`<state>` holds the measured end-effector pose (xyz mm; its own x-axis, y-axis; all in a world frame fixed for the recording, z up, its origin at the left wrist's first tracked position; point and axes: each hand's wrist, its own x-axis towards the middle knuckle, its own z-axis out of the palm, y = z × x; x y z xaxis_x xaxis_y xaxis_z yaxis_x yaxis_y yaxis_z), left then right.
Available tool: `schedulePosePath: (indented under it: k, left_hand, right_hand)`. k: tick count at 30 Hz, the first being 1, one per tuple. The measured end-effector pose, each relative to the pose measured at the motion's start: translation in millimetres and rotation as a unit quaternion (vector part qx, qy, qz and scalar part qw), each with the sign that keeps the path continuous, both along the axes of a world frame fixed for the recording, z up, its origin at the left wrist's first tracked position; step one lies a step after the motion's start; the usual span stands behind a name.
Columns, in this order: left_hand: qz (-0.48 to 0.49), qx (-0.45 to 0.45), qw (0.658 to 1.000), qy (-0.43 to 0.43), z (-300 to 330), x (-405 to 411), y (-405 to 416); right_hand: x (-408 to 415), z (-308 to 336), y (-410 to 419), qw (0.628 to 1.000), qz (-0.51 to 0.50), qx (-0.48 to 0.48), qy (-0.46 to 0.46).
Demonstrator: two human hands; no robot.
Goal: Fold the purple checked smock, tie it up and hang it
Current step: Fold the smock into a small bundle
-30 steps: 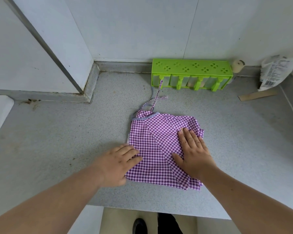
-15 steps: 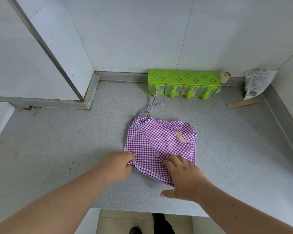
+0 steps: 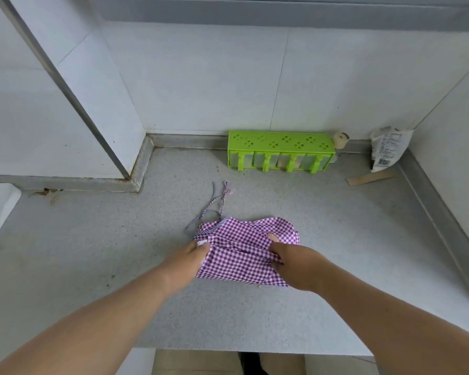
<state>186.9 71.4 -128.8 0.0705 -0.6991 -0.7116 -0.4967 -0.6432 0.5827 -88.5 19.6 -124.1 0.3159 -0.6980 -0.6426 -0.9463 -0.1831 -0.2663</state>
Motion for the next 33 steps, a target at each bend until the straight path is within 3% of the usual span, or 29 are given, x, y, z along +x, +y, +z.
schedulePosePath:
  k: [2,6,10,14,18,21,26,28,33]
  left_hand:
    - [0.001,-0.01,1.0,0.026,3,-4,-2]
    - [-0.114,-0.05,0.992,-0.011,-2,-4,-7]
    - [-0.086,-0.039,0.994,-0.059,-10,-3,-16]
    - [-0.079,-0.012,0.991,-0.104,-21,-4,-21]
    - [-0.069,-0.008,0.987,-0.147,-30,-9,-29]
    - [-0.074,-0.008,0.985,-0.156,-31,-14,-33]
    - [-0.041,0.025,0.986,-0.157,-34,-4,-39]
    - [-0.024,-0.001,0.986,-0.165,-35,6,-40]
    - [-0.15,-0.11,0.951,-0.247,-43,40,-47]
  right_hand:
    - [1,8,-10,1.0,-0.007,0.003,-0.014]
    - [1,16,-30,0.999,-0.015,-0.013,-0.035]
    - [-2,17,-47,0.998,0.013,-0.042,-0.035]
    - [0,10,-53,0.984,0.116,-0.135,0.021]
    - [15,0,-41,0.959,0.181,-0.219,-0.013]
    - [34,-7,-26,0.963,0.217,-0.161,-0.015]
    - [54,-26,-23,0.974,0.192,-0.113,0.043]
    - [57,-30,-22,0.976,0.183,-0.103,0.052]
    - [62,-28,-27,0.978,0.176,-0.086,0.064]
